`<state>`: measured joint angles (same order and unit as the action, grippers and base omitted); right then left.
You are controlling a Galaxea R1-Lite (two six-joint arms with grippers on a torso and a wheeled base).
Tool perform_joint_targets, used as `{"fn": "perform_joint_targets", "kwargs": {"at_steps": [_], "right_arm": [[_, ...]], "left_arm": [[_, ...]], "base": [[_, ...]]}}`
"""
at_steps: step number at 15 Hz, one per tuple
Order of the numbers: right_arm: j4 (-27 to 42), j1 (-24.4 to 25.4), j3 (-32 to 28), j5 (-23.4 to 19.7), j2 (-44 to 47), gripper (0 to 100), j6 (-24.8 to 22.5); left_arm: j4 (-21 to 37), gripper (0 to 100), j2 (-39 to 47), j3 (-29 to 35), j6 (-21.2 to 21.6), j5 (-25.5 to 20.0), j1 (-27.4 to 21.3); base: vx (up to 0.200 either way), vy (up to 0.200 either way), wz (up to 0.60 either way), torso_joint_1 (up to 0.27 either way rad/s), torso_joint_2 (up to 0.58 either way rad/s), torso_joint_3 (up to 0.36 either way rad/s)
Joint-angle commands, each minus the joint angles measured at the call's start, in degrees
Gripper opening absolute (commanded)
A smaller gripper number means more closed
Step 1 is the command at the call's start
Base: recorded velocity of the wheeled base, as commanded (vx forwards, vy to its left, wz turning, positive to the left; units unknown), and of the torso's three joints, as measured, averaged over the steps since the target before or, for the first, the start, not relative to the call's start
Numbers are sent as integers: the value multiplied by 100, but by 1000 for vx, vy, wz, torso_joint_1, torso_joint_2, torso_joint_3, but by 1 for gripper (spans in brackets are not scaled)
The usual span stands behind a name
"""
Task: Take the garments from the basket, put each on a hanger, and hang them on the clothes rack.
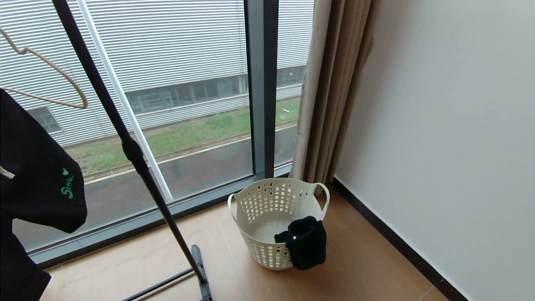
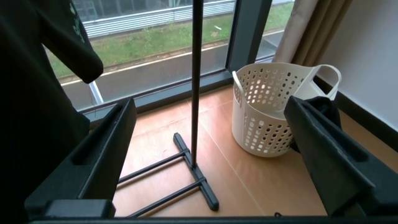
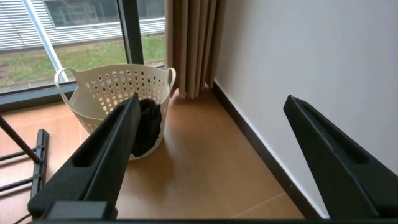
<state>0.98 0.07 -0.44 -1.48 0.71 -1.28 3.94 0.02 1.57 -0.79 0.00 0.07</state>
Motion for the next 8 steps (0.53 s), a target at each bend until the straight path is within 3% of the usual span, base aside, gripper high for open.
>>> {"fn": "perform_joint_targets", "kwargs": {"at_steps": [1, 8], "right_arm": [[-1, 1, 0, -2, 0, 100, -4], [-1, 1, 0, -2, 0, 100, -4]], "left_arm": [[2, 100, -2, 1, 0, 0, 1], [2, 100, -2, 1, 0, 0, -7]], "base": [[0, 0, 0, 2, 2, -188], [0, 0, 0, 2, 1, -199]]}}
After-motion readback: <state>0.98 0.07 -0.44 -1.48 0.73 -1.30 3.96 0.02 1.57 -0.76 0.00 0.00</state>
